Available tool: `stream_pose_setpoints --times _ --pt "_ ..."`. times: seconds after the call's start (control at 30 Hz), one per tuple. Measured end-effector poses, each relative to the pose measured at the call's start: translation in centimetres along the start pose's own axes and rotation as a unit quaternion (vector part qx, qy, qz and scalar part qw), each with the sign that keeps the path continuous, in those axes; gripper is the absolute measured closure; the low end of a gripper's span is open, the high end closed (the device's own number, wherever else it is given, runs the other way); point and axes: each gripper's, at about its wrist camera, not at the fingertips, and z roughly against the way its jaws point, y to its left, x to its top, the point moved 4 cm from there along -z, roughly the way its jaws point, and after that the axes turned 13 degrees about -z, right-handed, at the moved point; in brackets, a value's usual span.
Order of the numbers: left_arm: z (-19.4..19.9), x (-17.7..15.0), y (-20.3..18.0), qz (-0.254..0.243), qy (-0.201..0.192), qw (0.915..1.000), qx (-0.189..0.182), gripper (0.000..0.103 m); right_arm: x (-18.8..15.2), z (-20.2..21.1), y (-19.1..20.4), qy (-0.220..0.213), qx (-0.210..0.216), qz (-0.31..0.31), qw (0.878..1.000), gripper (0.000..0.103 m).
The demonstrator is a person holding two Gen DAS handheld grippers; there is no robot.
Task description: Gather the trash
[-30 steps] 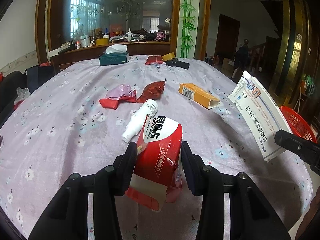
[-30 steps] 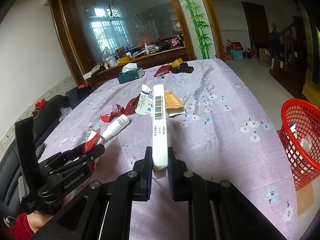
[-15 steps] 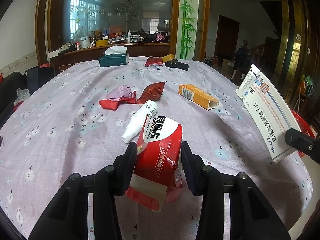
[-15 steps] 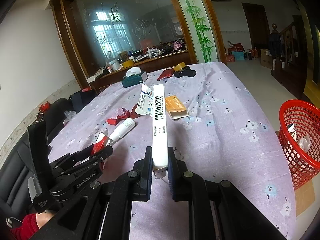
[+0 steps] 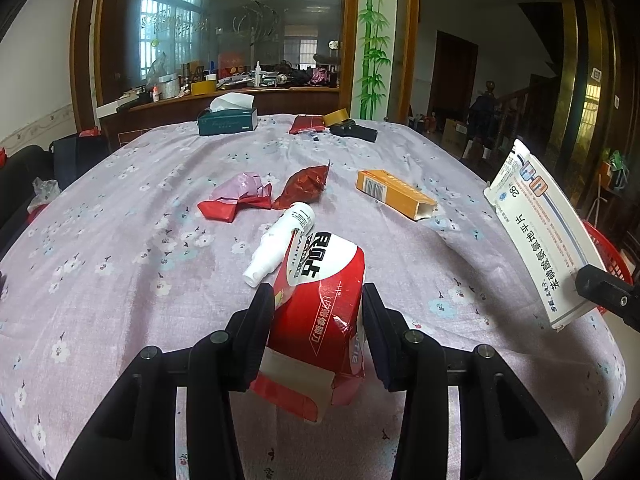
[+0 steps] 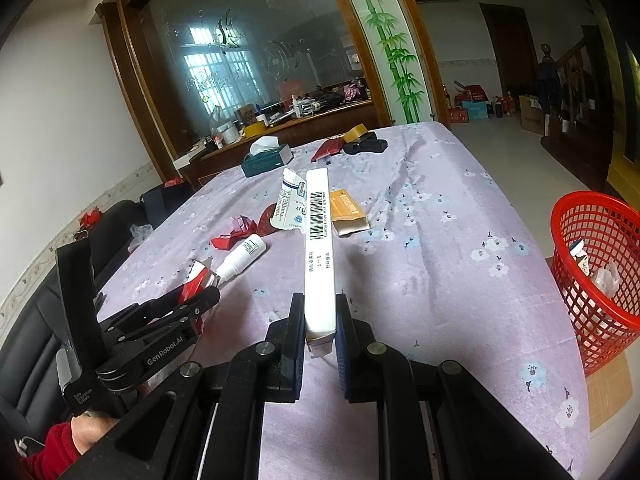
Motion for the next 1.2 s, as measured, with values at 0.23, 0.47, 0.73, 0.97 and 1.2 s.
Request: stream_pose_setpoints --times 0.23,0.47,0.73,0.97,1.2 --pt "0.0 0.0 0.0 0.000 0.001 1.0000 0.000 0.061 0.0 0.0 -0.8 0.001 -0.005 -0.009 1.000 0.088" --pt "0.0 0.1 -0.2 -0.004 0.006 0.9999 -0.013 0.061 0.2 -0.3 -1.5 0.007 -0.013 -0.018 1.000 0.088" --pt "0.1 0.5 -0.9 0.003 0.019 0.9990 -0.041 0.061 0.3 -0.6 -1.5 0.018 -0.008 -0.024 1.000 0.088" --pt "1.1 1.3 -1.0 0.011 0.013 0.9982 -0.058 0.061 0.4 -0.7 -1.3 0.024 0.001 -0.027 0.999 0.088" --pt "1.7 2.0 -0.9 0.014 0.010 0.9984 -0.053 0.061 0.4 -0.2 -0.6 0.023 0.015 -0.021 0.999 0.088"
